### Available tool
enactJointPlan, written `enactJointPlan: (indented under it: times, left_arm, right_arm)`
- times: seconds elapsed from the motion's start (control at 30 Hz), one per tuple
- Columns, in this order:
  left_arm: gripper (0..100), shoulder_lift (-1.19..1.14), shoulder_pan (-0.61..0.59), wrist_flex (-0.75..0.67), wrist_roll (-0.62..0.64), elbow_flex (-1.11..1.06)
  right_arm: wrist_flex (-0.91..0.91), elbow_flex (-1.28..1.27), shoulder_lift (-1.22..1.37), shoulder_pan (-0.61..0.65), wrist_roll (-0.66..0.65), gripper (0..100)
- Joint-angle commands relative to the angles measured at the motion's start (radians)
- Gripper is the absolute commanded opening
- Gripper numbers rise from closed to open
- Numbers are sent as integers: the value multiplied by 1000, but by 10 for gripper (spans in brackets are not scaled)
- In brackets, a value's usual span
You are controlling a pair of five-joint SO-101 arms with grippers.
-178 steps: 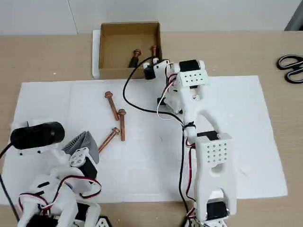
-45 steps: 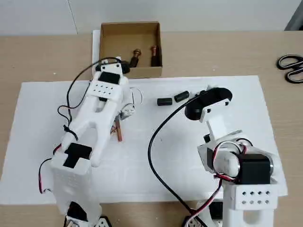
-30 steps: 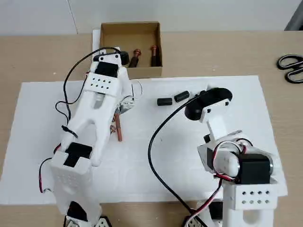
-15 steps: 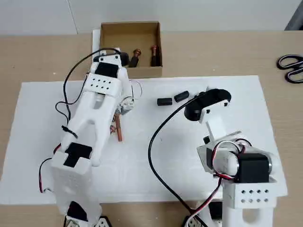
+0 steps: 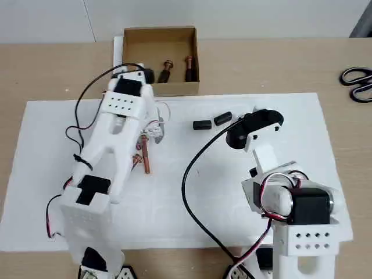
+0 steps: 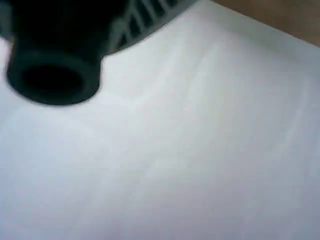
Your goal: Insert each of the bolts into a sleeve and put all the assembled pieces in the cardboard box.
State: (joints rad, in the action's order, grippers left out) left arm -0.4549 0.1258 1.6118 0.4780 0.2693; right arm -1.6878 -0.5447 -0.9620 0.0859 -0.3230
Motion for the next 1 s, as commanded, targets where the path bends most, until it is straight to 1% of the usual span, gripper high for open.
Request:
enactJointPlan:
  times: [0.0,0.33,0.53,0.77,0.97]
  left_arm:
    - [148,-8,-23,-15,0,1]
    - [148,-20,-18,0,2,-1]
    - [148,-21,18,-2,2,-5]
    - [148,-21,31,-55,2,-48]
    - [148,-21,14,-58,2,-88]
  right_arm:
    - [8,5,-4,-8,-8,3]
    - [8,5,-4,-8,-8,3]
    - [8,5,-4,-8,-5,3]
    - [8,5,-4,-8,-5,3]
    - [8,5,-4,-8,-5,3]
